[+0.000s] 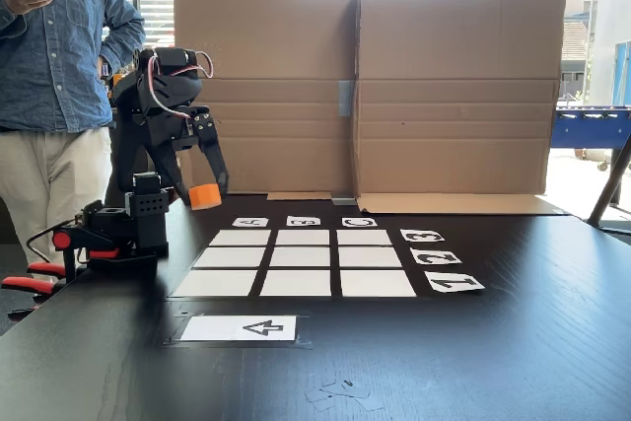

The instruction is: Pick up the round, orange token and place it in the grid on square A1.

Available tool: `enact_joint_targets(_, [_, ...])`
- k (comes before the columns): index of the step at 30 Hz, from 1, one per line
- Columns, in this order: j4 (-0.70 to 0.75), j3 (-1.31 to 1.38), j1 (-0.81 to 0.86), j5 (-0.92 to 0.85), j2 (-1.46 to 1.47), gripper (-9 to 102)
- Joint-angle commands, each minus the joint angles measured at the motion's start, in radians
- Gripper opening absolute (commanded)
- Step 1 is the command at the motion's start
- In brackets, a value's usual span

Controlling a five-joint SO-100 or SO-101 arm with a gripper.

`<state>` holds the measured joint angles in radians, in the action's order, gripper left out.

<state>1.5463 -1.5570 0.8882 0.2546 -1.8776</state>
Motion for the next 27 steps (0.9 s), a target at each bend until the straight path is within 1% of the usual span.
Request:
enact_joint_targets(1, [0.0,-0.083,-0.012,-0.009,-0.12,9])
enact_joint_targets(8, [-0.014,-0.354,-0.078,-0.021,-0.273,9])
enact_joint_targets(16, [-0.049,-0.58,-0.156,-0.021,-0.39,9])
enact_joint_targets(22, [-0.071,-0.703,-0.199,-0.032,-0.4,9])
enact_joint_targets(27, [-0.132,-0.796,-0.227,-0.031,-0.364,9])
